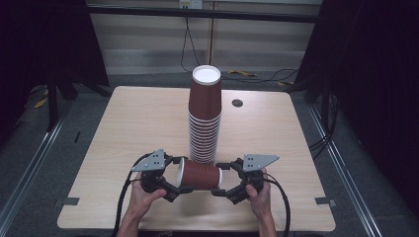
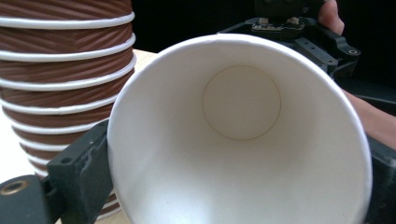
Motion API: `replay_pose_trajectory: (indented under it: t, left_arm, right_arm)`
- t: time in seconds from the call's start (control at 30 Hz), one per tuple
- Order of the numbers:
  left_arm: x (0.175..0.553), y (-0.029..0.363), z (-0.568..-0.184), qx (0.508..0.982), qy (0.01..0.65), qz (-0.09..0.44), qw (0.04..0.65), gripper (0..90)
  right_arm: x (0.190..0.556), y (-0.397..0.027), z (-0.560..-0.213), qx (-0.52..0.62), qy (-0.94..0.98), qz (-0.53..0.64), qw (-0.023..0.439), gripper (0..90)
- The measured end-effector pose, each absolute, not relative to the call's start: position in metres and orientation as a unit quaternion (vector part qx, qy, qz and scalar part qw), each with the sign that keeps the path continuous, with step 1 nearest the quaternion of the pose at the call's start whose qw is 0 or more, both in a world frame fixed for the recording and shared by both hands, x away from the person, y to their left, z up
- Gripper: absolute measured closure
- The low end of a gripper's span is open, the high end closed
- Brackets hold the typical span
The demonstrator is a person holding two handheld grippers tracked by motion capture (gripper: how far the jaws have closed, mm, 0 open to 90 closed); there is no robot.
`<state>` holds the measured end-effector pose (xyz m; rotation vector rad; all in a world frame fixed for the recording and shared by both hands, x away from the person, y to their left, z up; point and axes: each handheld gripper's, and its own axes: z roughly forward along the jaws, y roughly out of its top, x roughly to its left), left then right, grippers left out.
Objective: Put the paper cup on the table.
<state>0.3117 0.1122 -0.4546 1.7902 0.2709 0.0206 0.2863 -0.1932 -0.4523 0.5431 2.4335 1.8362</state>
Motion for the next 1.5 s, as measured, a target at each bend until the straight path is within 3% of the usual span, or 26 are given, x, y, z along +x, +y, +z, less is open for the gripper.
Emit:
replay_pose_trajectory:
  t: [0.63, 1.5]
  left_arm:
    - [0.311, 0.134, -0.449, 0.801, 0.130, 0.023, 0.583, 6.0]
    - [0.330, 0.171, -0.446, 0.847, 0.194, 0.053, 0.492, 5.9]
  right_arm:
    - [0.279, -0.210, -0.457, 0.224, 0.763, 0.601, 0.080, 13.0]
    - [0.265, -0.236, -0.486, 0.364, 0.675, 0.569, 0.296, 13.1]
